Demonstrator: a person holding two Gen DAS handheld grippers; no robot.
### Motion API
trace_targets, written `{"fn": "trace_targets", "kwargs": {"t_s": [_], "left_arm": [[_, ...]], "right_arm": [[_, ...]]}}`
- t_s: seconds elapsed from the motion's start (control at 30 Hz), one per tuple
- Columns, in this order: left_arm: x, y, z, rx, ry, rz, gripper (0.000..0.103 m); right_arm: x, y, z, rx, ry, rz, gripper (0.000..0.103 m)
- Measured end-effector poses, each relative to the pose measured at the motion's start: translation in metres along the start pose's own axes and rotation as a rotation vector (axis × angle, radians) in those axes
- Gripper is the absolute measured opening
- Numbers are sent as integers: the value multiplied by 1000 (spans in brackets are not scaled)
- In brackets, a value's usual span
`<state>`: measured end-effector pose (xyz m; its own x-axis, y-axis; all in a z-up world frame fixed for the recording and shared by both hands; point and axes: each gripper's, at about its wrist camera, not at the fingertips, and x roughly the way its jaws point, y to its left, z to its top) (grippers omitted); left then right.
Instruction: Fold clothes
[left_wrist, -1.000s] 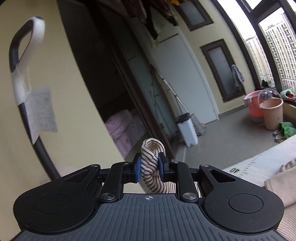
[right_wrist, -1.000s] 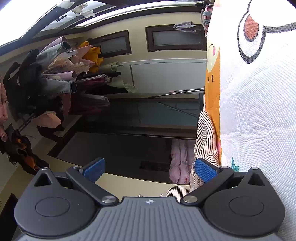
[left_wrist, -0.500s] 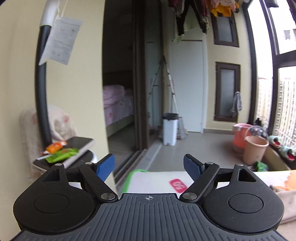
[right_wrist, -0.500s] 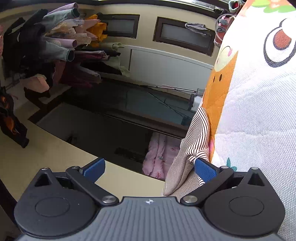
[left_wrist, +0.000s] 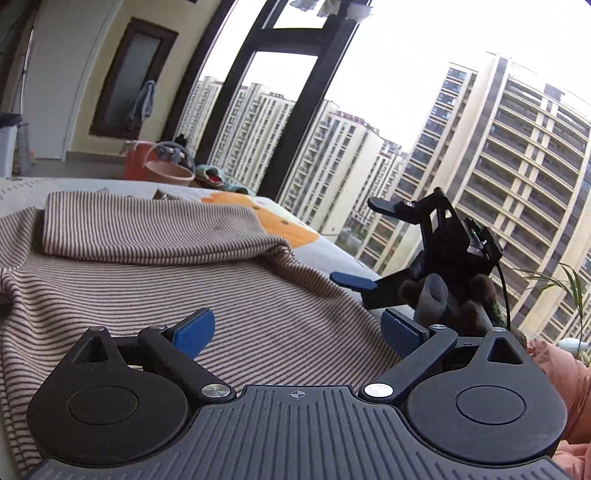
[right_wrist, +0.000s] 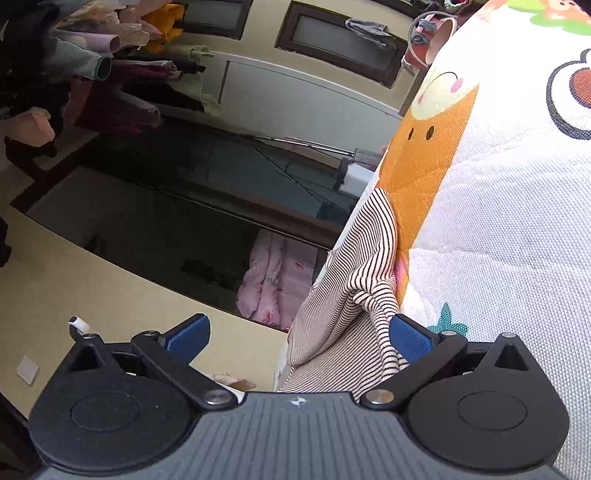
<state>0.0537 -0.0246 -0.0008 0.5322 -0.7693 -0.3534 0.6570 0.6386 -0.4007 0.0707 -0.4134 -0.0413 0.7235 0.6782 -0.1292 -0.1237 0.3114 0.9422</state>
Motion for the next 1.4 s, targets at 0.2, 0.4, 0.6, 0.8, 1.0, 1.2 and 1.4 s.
{"fn": "trace_targets", "kwargs": {"t_s": [0.2,0.4,0.6,0.8,1.0,1.2,1.4], "left_arm": [[-19,0,-20,-81,-81,-55,103],[-15,-3,-18,-83,-100,19,103],[-13,5,-17,-134,-85,65,103],[-14,9,-17,-158,-64,78,103],[-16,8,-18,-148,-69,79,103],[-14,8,-19,-156,-62,82,103],[-14,11,-20,-187,-52,84,103]], "right_arm": [[24,24,3,-82,132,-182,103],[54,95,5,-354,124,-463,103],[139,186,-55,-1033,186,-667,100],[229,215,-112,-1453,366,-724,55],[287,200,-134,-1585,520,-762,61],[308,184,-160,-1621,561,-757,61],[314,173,-152,-1580,495,-871,3]]}}
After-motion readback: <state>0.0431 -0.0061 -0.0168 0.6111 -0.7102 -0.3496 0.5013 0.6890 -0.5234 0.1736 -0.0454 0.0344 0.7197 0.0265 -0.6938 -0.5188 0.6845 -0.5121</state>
